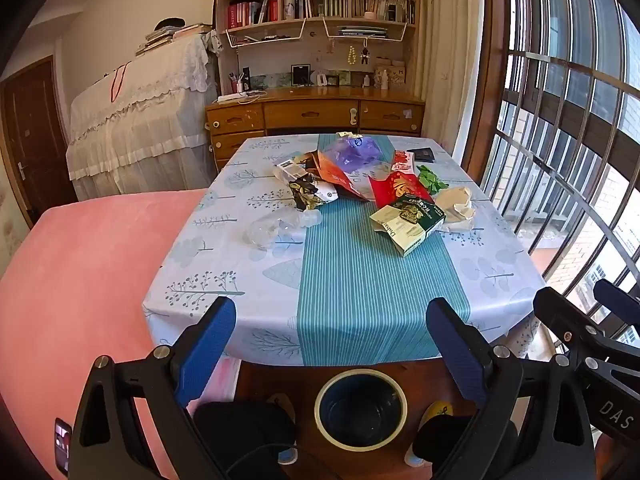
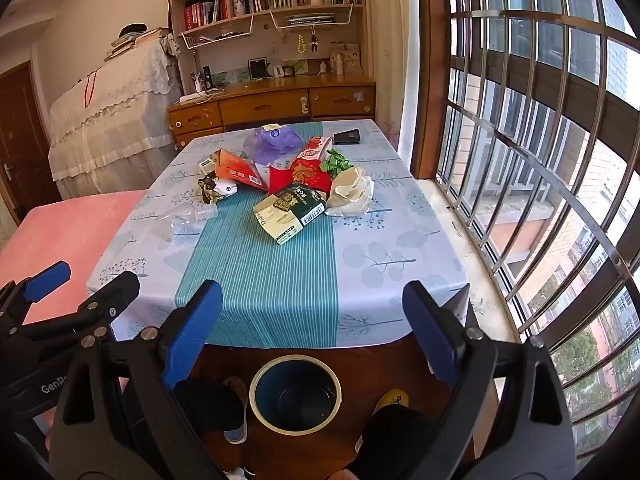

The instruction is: Collect trash

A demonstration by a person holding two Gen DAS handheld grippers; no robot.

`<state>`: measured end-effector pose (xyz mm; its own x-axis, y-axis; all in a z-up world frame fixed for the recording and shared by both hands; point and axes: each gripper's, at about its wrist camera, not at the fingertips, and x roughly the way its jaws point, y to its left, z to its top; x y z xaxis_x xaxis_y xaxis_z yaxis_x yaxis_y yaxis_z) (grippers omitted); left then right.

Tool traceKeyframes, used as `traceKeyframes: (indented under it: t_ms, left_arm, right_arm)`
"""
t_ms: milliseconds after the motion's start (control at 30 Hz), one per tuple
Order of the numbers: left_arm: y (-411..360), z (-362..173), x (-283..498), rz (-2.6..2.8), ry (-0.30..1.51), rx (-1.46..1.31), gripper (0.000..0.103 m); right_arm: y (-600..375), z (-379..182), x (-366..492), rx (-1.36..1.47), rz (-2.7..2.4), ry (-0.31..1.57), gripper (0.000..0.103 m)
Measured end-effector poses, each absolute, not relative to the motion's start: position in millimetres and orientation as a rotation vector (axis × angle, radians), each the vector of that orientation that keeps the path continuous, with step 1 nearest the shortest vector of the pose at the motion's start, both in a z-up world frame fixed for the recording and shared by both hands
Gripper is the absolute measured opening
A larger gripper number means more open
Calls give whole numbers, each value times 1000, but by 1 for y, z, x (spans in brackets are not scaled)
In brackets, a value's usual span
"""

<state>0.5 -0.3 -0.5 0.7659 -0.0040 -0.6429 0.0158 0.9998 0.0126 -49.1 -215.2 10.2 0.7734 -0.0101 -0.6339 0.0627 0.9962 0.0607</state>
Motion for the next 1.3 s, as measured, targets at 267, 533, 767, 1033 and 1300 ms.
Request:
traceKeyframes:
  t_ms: [267, 533, 767, 1033, 1300]
  left_arm:
    - [-2, -8, 10, 0, 745, 21, 97]
    - [3, -11, 9, 1, 731, 13, 97]
    - [8, -11, 1, 0, 716, 0, 97]
    - [8, -11, 1, 1, 715, 3, 97]
    - [9, -10, 1, -2, 715, -2, 97]
  right_arm:
    - [-213, 2, -45, 83, -33, 717, 90]
    - [-206, 2, -50, 86, -38, 714, 90]
    - [-205, -6, -51, 95, -37, 718, 90]
    - [-205, -5, -50, 96, -37, 719, 90]
    - [-204, -6, -51, 98, -36, 718, 90]
